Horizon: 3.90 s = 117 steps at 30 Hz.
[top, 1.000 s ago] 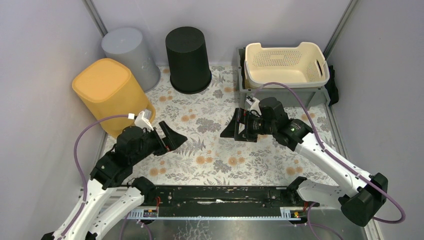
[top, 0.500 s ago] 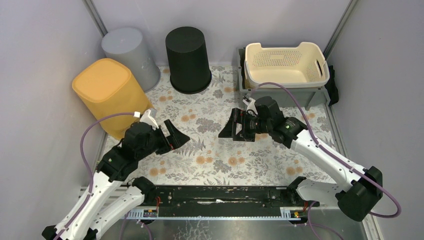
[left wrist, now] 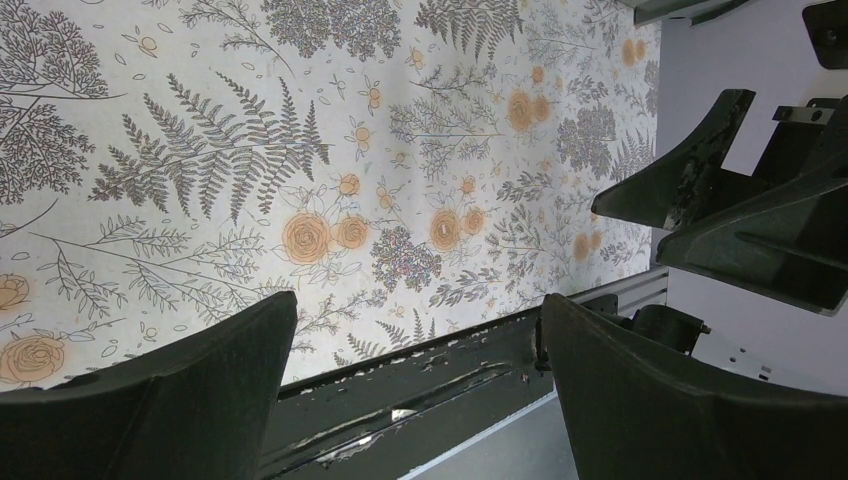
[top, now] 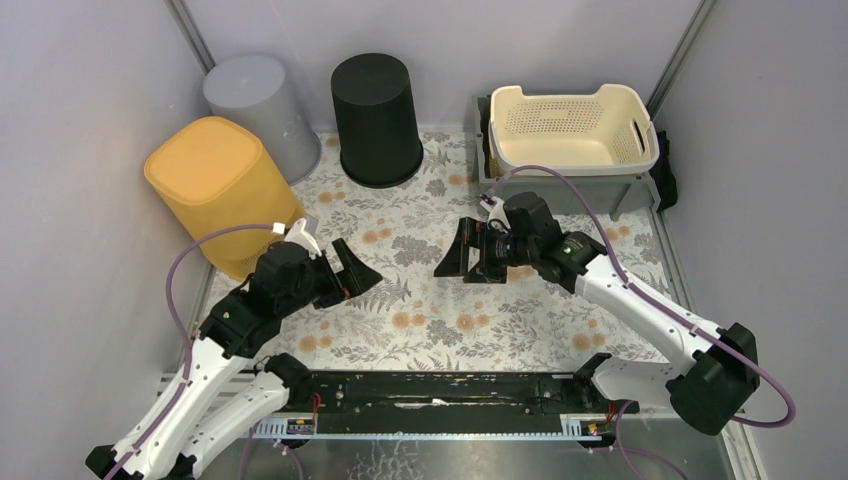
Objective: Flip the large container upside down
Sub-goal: Pick up the container from the container.
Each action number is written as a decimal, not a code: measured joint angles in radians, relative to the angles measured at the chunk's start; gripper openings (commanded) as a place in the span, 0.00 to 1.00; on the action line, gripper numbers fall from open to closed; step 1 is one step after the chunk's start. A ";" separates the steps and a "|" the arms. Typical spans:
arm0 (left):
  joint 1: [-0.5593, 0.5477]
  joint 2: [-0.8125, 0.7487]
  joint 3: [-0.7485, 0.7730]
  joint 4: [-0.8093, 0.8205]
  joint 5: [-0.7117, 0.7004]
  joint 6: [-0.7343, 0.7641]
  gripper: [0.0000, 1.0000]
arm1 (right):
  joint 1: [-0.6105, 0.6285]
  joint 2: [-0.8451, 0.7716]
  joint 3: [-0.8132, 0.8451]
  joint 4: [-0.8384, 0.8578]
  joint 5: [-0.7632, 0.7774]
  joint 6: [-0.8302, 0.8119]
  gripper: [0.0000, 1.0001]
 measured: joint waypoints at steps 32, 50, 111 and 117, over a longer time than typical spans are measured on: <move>0.000 0.029 -0.003 0.016 0.009 0.000 1.00 | 0.000 0.044 0.000 0.026 -0.025 -0.009 0.99; 0.000 0.068 -0.001 0.061 0.050 0.014 1.00 | -0.096 0.345 0.781 -0.349 0.217 -0.244 0.78; 0.000 0.052 -0.001 0.026 0.075 0.032 1.00 | -0.343 1.128 1.399 -0.573 0.654 -0.598 0.61; 0.000 0.055 -0.001 0.011 0.075 0.032 1.00 | -0.350 1.137 1.408 -0.546 0.632 -0.597 0.49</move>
